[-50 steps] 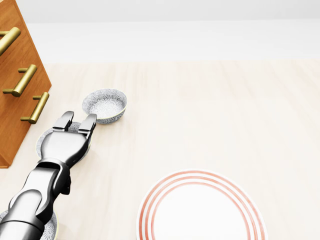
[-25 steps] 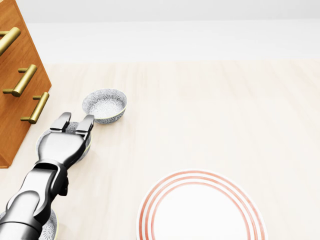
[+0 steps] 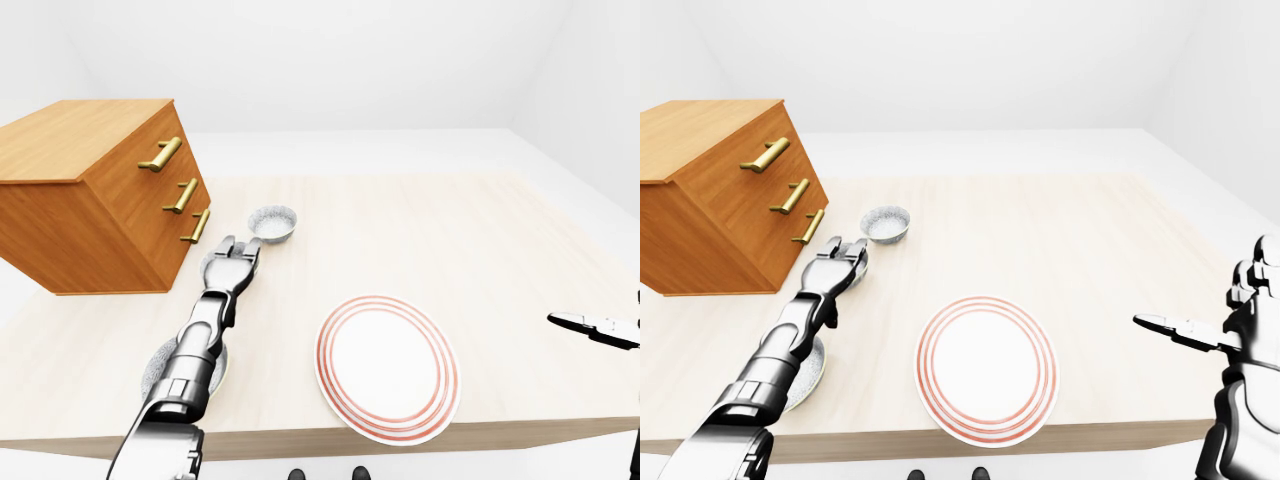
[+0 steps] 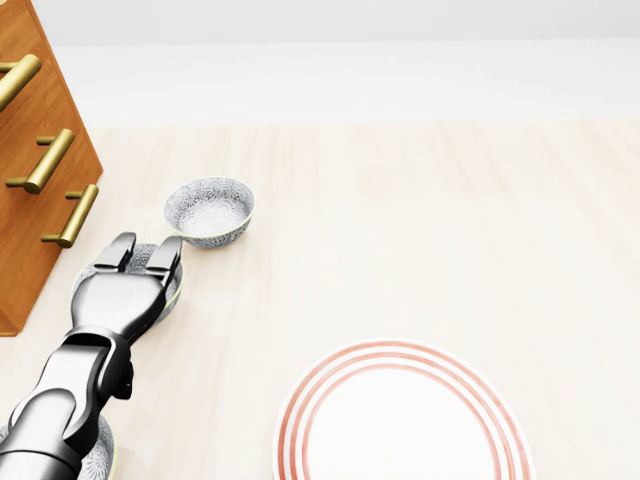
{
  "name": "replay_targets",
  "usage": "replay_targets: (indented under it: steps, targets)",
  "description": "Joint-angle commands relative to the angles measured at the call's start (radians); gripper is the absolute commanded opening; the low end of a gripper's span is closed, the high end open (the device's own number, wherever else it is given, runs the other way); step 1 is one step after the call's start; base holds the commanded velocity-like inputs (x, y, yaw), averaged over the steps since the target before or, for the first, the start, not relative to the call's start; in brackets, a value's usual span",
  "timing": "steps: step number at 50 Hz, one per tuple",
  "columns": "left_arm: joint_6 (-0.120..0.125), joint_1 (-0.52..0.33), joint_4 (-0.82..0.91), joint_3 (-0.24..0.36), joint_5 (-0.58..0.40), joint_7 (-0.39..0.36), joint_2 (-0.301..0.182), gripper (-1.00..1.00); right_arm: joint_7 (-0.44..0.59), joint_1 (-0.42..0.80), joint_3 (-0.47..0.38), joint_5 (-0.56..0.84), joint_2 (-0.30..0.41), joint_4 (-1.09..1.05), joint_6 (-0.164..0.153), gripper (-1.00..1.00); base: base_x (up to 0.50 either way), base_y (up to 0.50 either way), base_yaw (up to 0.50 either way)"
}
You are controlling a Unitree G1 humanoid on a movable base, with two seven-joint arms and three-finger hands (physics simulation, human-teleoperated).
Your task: Put the bowl in the middle on the plate.
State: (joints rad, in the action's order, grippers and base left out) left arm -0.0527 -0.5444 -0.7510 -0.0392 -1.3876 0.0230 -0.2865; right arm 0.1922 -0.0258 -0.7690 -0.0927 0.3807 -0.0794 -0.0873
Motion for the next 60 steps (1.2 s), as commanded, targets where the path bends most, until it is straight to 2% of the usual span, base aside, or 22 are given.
replay_targets:
  steps: [1,19,26,35,39,45,47,57,59,60]
  targets:
    - [0.006,0.004,-0.01,-0.001,0.01,0.01,0.002,1.0,0.005,-0.007,-0.011,0.003,-0.008,-0.037,0.0,1.0,0.0,0.0,0.0]
    - [0.015,0.019,0.015,0.004,0.021,-0.004,-0.001,1.0,0.006,-0.012,-0.03,0.012,-0.014,-0.069,0.0,1.0,0.0,0.0,0.0]
    - [0.019,0.017,0.017,0.01,0.027,-0.012,-0.008,1.0,-0.015,0.016,-0.009,0.021,0.005,0.045,0.0,1.0,0.0,0.0,0.0]
    - [0.045,0.025,0.019,0.015,0.035,-0.019,-0.01,1.0,-0.002,-0.015,-0.034,0.015,-0.014,-0.134,0.0,1.0,0.0,0.0,0.0]
    - [0.05,0.026,0.026,0.015,0.038,-0.023,-0.01,1.0,-0.006,0.008,-0.021,0.027,-0.008,-0.038,0.0,1.0,0.0,0.0,0.0]
    - [0.048,0.02,0.006,0.01,0.04,-0.011,-0.007,1.0,-0.02,0.017,-0.004,0.022,0.007,0.003,0.0,1.0,0.0,0.0,0.0]
    - [0.044,0.024,0.01,0.008,0.041,-0.014,-0.006,1.0,-0.015,-0.002,-0.016,0.015,-0.001,-0.061,0.0,1.0,0.0,0.0,0.0]
    - [0.032,0.021,0.002,0.007,0.041,0.0,-0.005,1.0,-0.016,0.014,-0.002,0.018,0.009,0.062,0.0,1.0,0.0,0.0,0.0]
    - [0.031,0.017,-0.008,0.007,0.042,0.008,-0.006,0.91,-0.019,0.01,0.001,0.014,0.011,0.058,0.0,1.0,0.0,0.0,0.0]
    - [0.03,0.016,-0.009,0.007,0.043,0.008,-0.006,0.94,-0.02,0.011,0.003,0.014,0.012,0.067,0.0,1.0,0.0,0.0,0.0]
